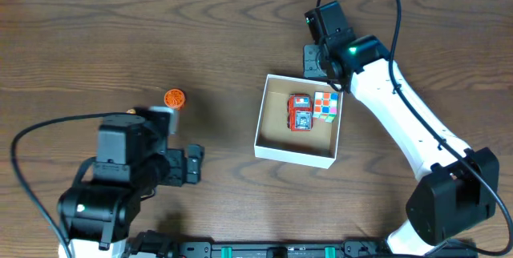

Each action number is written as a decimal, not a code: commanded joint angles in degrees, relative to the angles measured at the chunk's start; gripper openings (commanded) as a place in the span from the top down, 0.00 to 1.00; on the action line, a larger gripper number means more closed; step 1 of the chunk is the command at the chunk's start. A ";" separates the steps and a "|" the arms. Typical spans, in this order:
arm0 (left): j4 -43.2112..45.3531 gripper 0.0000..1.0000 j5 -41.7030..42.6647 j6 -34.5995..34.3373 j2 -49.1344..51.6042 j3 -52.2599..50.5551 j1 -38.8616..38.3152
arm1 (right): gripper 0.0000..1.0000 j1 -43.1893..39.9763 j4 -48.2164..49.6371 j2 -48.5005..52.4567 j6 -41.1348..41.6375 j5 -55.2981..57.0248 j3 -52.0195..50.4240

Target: Pack container

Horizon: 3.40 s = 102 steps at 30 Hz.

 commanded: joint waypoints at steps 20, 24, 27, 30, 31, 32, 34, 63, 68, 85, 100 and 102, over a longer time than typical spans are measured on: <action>8.13 0.02 0.96 7.37 27.65 -0.68 -23.08 | 0.91 -3.72 0.28 9.64 -3.91 -3.65 -0.13; 11.85 0.02 0.94 7.39 33.00 -0.68 -24.92 | 0.91 -3.69 0.15 11.80 -5.07 -6.97 -0.13; 13.86 0.02 0.92 7.39 36.06 -0.68 -25.18 | 0.91 -3.56 0.15 13.03 -8.20 -11.41 -0.13; 14.75 0.02 0.44 7.39 37.86 -0.68 -25.18 | 0.91 -3.06 0.13 13.25 -11.93 -13.81 -0.13; 14.82 0.02 -0.07 7.39 38.12 -0.68 -25.18 | 0.91 -2.75 -0.02 13.25 -13.35 -14.21 -0.13; 14.84 0.02 -0.44 7.39 38.16 -0.68 -25.18 | 0.91 -2.45 -0.26 13.25 -14.05 -14.16 -0.13; 14.95 0.02 -1.22 7.39 38.03 -0.68 -25.18 | 0.91 -2.10 -0.52 13.25 -14.71 -14.19 -0.13; 13.20 0.02 -5.40 4.52 35.58 -0.61 -25.18 | 0.88 0.07 0.46 13.25 -25.59 -24.17 -0.13; 13.46 0.02 -16.20 2.64 28.37 -0.61 -25.18 | 0.85 0.09 2.75 13.25 -22.64 -23.98 -0.13; 12.48 0.02 -31.34 -2.97 13.18 -0.61 -25.11 | 0.82 4.94 7.19 13.25 -25.92 -27.82 -0.13; 12.28 0.02 -31.32 -3.26 13.14 -0.61 -25.11 | 0.74 6.47 2.78 10.23 -20.24 -14.38 3.02; 12.31 0.02 -31.32 -3.23 13.14 -0.61 -25.11 | 0.74 5.99 -0.17 7.65 -17.92 -11.30 4.85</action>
